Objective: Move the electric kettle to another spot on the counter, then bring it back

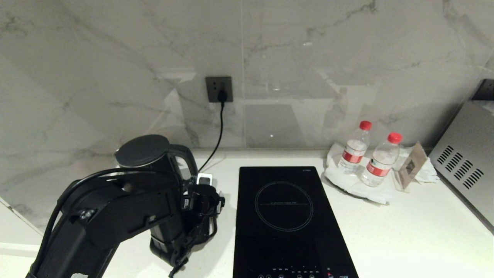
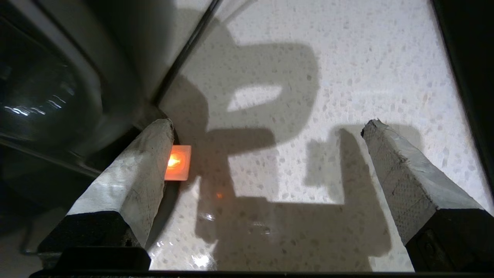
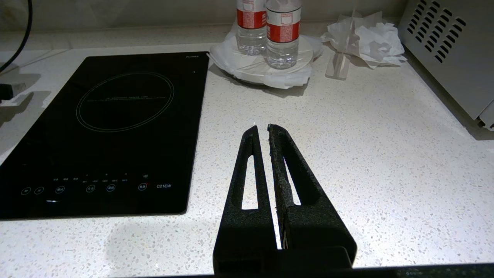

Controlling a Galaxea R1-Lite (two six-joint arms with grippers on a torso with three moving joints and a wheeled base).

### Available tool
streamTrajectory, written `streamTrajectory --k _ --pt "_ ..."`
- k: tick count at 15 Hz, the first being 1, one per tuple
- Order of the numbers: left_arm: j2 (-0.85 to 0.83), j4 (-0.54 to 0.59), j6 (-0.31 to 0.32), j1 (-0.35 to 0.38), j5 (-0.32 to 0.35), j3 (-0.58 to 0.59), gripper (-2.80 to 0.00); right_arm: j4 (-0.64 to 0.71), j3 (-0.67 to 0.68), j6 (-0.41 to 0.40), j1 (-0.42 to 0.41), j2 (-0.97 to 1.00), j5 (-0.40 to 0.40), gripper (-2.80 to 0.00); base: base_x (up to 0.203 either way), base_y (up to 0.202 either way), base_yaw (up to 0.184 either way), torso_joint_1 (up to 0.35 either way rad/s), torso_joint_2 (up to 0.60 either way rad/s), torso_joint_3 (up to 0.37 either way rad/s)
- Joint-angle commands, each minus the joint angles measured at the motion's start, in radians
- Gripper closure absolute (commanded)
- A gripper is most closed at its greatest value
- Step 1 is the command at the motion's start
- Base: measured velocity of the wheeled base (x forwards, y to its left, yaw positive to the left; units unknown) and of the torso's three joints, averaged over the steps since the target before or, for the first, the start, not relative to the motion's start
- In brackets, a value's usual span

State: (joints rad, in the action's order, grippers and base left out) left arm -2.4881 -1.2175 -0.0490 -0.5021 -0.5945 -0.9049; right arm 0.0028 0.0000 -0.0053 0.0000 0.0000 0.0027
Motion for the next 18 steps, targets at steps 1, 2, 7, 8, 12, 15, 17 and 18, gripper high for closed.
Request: streamTrajectory --k 1,2,7,8,12,15,17,18 --pt "-0.023 -0.011 -0.002 -0.001 -0.004 -0.002 -2.80 0.000 0.000 -0.001 0.000 0.002 0.000 0.00 0.000 0.000 0.000 0.000 0.00 0.000" --pt "-0.023 -0.016 0.000 -0.001 -0.004 0.000 -2.80 0.000 0.000 -0.001 0.000 0.000 0.000 0.00 0.000 0.000 0.000 0.000 0.00 0.000" --pt "0.000 -0.016 0.000 -0.004 -0.004 0.000 -2.80 0.000 0.000 -0.001 0.000 0.001 0.000 0.00 0.000 0.000 0.000 0.000 0.00 0.000" --pt "0.019 -0.016 0.001 -0.006 -0.005 -0.004 -2.80 0.000 0.000 -0.001 0.000 0.002 0.000 0.00 0.000 0.000 0.000 0.000 0.00 0.000" --pt "0.071 -0.016 0.003 -0.032 -0.005 0.001 -2.80 0.000 0.000 -0.001 0.000 0.000 0.000 0.00 0.000 0.000 0.000 0.000 0.00 0.000" --pt "0.086 -0.016 0.002 -0.055 -0.005 0.028 -2.80 0.000 0.000 -0.001 0.000 0.001 0.000 0.00 0.000 0.000 0.000 0.000 0.00 0.000" --pt "0.090 -0.021 -0.001 -0.074 -0.003 0.087 -2.80 0.000 0.000 -0.001 0.000 0.002 0.000 0.00 0.000 0.000 0.000 0.000 0.00 0.000" --pt "0.092 -0.041 -0.003 -0.082 0.001 0.128 -2.80 0.000 0.000 -0.001 0.000 0.002 0.000 0.00 0.000 0.000 0.000 0.000 0.00 0.000"
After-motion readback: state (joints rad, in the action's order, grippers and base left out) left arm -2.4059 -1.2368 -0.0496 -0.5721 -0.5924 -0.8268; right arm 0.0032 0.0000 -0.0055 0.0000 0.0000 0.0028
